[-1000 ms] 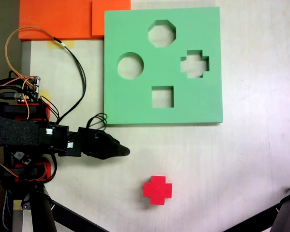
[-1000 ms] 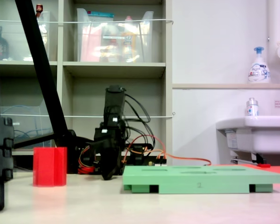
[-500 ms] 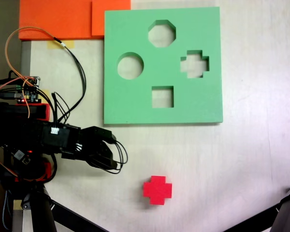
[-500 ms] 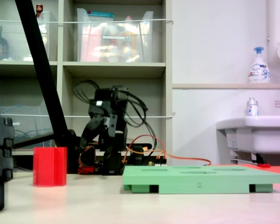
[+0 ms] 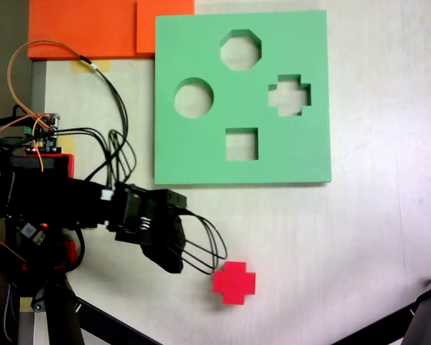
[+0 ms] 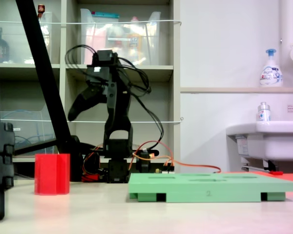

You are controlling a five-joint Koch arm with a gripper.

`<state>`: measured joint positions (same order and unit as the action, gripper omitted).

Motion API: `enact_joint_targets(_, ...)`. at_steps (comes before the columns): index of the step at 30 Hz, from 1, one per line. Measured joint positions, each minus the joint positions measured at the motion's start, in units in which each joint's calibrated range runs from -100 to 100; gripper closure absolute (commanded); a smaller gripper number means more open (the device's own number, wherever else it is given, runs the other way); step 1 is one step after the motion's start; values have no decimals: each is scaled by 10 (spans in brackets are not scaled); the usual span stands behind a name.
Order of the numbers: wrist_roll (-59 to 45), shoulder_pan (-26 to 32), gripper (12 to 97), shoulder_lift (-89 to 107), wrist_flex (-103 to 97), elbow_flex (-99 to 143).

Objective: Put the cross columnar block into the corresponding hole

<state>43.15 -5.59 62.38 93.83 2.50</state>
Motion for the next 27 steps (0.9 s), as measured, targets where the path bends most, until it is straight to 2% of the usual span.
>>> enact_joint_targets(3,0,-2,327,-63,0,-28)
enact_joint_targets(8,0,-3,131,-167,0,-74)
enact_joint_targets(27,-1,-39,132,-505,-9,-237)
